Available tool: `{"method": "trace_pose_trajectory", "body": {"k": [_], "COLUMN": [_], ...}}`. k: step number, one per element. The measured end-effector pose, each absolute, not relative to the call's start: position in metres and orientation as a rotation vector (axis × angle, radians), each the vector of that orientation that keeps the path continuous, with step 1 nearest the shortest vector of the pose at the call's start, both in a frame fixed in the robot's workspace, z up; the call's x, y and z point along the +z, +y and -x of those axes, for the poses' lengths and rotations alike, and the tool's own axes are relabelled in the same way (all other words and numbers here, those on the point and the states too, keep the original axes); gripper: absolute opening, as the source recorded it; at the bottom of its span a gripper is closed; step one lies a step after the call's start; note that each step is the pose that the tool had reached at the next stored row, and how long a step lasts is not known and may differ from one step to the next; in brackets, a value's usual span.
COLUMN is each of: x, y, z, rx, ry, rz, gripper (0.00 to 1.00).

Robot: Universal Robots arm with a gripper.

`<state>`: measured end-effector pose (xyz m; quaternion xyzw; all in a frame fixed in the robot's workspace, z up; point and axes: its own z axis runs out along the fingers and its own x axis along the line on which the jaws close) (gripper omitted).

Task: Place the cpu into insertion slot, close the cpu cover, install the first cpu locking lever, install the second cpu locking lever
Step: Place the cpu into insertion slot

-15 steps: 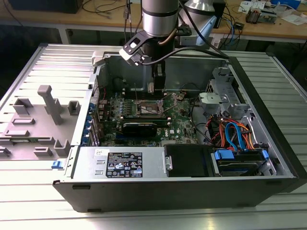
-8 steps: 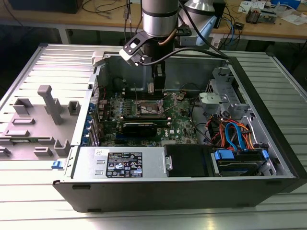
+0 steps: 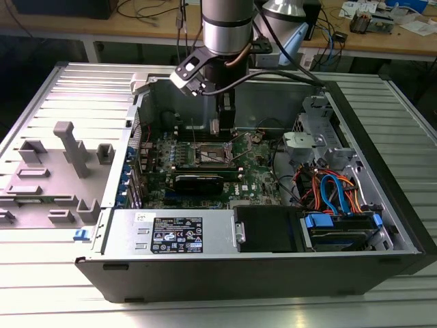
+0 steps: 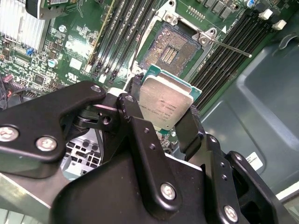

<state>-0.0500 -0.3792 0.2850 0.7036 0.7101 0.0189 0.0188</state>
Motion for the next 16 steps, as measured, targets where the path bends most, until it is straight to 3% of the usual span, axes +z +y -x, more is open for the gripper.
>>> {"method": "trace_pose_trajectory", "body": {"k": [16], "x": [0.269], "y": [-0.379], "z": [0.050], "rx": [0.059], "ry": [2.204], "rz": [-2.184], "gripper": [0.54]}}
